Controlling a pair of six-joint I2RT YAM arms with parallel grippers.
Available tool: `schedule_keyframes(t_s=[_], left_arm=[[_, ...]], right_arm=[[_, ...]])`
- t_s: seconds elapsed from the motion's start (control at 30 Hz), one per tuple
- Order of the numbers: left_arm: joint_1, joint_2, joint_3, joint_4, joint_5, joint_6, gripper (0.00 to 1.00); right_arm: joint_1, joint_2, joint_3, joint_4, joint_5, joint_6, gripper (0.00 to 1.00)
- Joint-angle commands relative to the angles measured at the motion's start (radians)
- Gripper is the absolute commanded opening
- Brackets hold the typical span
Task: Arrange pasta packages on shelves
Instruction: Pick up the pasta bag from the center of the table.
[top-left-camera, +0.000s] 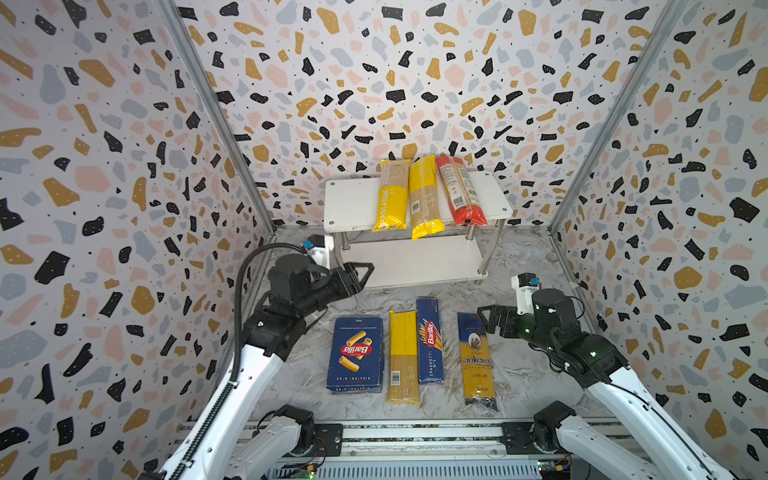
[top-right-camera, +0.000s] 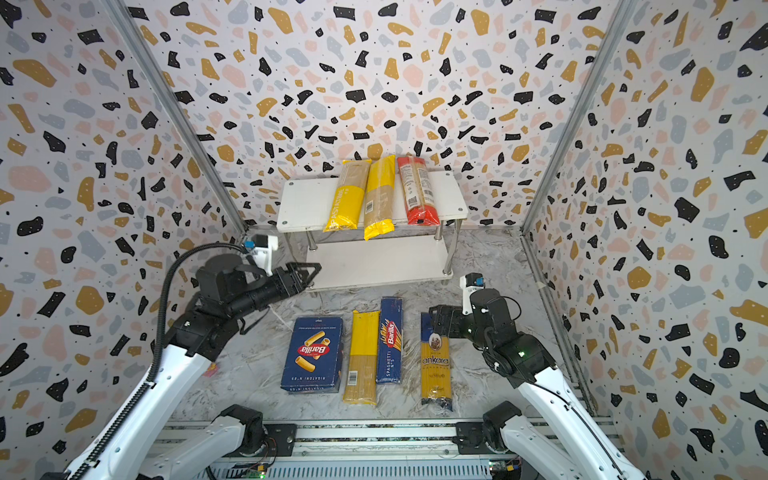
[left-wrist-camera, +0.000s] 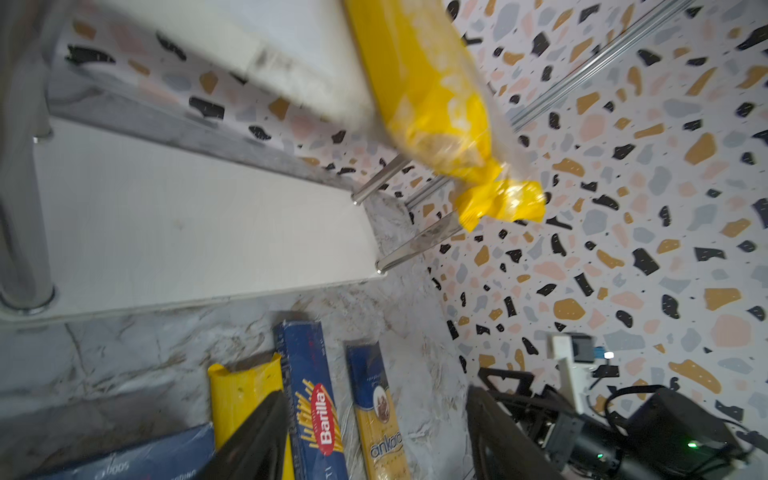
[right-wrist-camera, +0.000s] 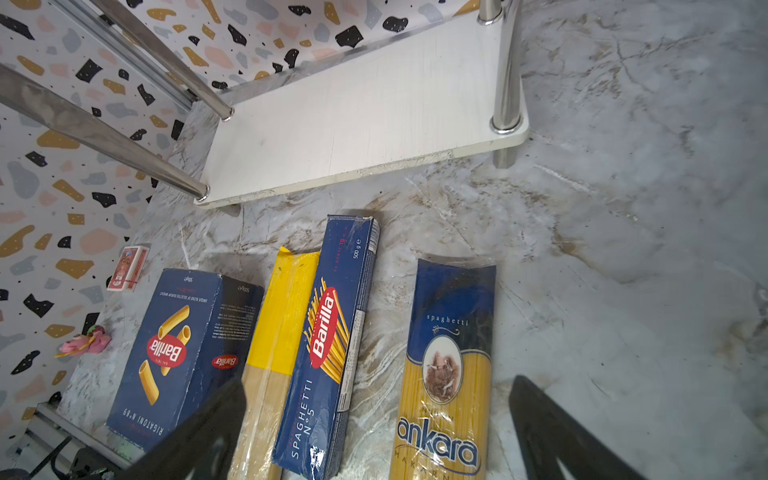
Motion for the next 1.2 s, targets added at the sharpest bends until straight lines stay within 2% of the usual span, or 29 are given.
schedule_keyframes(t_s=[0.0,0.2,0.33,0.43,0.6,0.8,1.03,1.17], left_arm=[[-0.095,-0.004,-0.078,0.046,-0.073,-0.011,0.71],[-0.334,0.126,-0.094,0.091,-0.197,-0.026,0.85],[-0.460,0.281,-0.048,0.111,-0.255,-0.034,0.86],[-0.506,0.388,-0.030,0.138,-0.280,-0.052,0.83],[-0.532,0.502,-0.008,0.130,-0.337,-0.064,0.83],[-0.538,0.516,0.002,-0.011,-0.516,-0.056,0.82],[-0.537,0.553,-0.017,-0.076,-0.549,-0.042,0.84],[-0.538,0.529,-0.051,-0.099,-0.580,-0.037,0.86]], right_arm=[[0.000,-0.020,0.056,-0.074,0.063,0.006,0.99],[0.000,-0.063,0.049,-0.111,0.086,0.028,0.99],[-0.001,-0.089,0.046,-0.134,0.112,0.036,0.99],[-0.002,-0.109,0.042,-0.151,0.135,0.040,0.99],[-0.003,-0.137,0.047,-0.161,0.146,0.035,0.99],[-0.006,-0.145,0.025,-0.139,0.108,0.030,0.99],[-0.006,-0.133,0.005,-0.102,0.083,0.009,0.99],[-0.008,-0.137,-0.011,-0.088,0.075,0.002,0.99]])
